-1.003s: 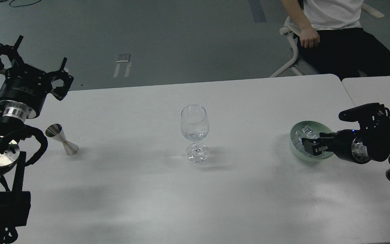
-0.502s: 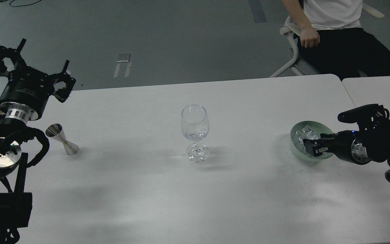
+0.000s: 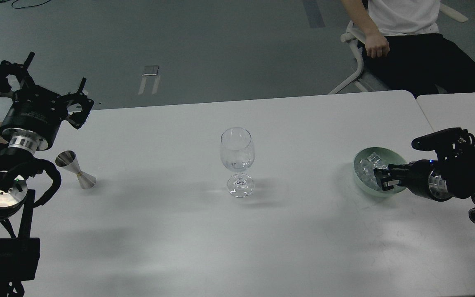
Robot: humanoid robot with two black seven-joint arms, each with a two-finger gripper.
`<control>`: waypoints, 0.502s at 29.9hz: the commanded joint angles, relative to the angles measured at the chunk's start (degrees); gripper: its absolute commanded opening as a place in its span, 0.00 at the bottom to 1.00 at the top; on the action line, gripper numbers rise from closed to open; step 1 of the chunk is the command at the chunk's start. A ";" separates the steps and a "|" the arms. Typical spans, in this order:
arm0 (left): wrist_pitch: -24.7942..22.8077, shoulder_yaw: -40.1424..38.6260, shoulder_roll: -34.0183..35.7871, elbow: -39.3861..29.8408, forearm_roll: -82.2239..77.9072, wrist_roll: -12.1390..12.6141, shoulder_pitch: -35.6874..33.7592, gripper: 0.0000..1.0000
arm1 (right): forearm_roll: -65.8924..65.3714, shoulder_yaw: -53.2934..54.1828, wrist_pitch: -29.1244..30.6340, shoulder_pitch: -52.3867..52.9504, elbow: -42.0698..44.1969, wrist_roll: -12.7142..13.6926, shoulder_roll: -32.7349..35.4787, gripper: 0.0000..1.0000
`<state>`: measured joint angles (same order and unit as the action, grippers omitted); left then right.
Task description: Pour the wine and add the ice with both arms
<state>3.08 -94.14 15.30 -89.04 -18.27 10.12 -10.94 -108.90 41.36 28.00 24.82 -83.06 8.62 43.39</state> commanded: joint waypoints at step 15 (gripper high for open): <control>0.00 0.01 0.08 0.00 0.08 -0.01 0.13 0.97 | 0.09 -0.75 0.00 -0.03 -0.44 -0.01 0.47 0.20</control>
<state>3.07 -94.22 15.38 -89.04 -18.21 10.11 -10.81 -108.83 40.55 27.99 24.92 -83.39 8.62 43.74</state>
